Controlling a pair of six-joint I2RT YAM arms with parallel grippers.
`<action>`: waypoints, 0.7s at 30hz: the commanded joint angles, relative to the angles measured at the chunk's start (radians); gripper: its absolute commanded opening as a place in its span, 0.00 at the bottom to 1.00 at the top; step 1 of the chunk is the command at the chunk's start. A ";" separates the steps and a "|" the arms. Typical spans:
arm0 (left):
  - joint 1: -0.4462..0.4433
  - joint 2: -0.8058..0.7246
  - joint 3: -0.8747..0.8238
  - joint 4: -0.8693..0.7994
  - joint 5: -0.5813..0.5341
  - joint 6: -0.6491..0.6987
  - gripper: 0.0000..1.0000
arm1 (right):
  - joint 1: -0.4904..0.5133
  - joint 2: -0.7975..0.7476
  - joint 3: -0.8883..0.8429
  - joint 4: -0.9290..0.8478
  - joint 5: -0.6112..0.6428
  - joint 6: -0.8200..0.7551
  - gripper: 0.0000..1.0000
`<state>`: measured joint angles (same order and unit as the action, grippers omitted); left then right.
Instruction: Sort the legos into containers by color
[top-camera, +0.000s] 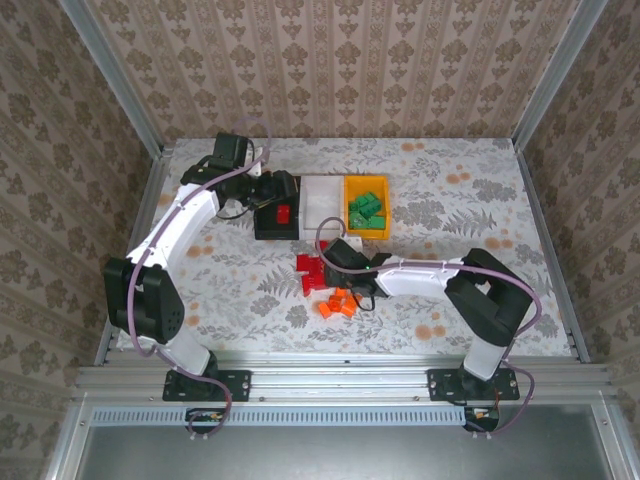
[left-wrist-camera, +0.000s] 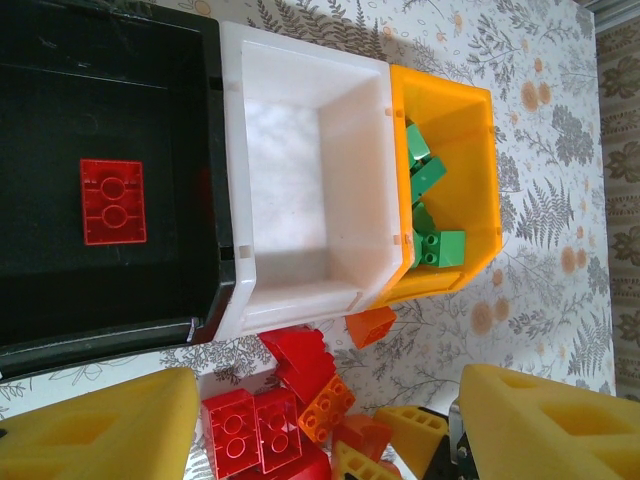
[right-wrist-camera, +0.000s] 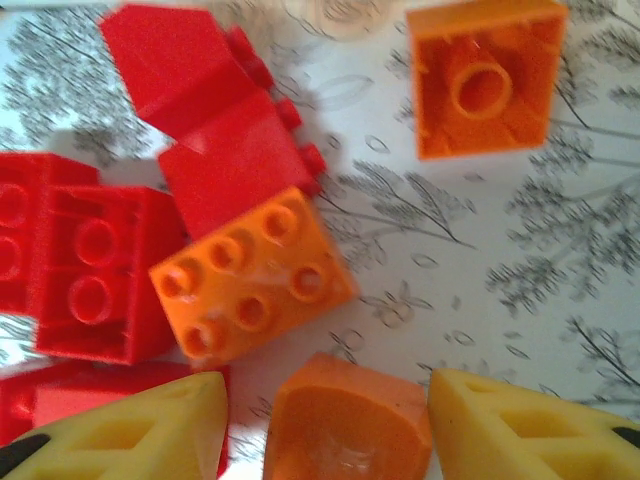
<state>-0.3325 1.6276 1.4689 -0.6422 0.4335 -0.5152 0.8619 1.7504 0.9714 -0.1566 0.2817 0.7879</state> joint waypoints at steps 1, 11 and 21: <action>-0.003 -0.030 0.014 -0.005 0.010 0.025 0.72 | 0.003 0.045 0.047 -0.008 0.028 -0.037 0.56; -0.002 -0.030 0.013 -0.001 0.019 0.021 0.72 | 0.048 0.003 -0.007 -0.093 0.107 -0.039 0.55; -0.004 -0.029 0.010 0.001 0.014 0.021 0.72 | 0.049 0.008 -0.033 -0.082 0.130 -0.041 0.41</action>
<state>-0.3325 1.6276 1.4689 -0.6418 0.4347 -0.5152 0.9081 1.7641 0.9550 -0.1921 0.3801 0.7612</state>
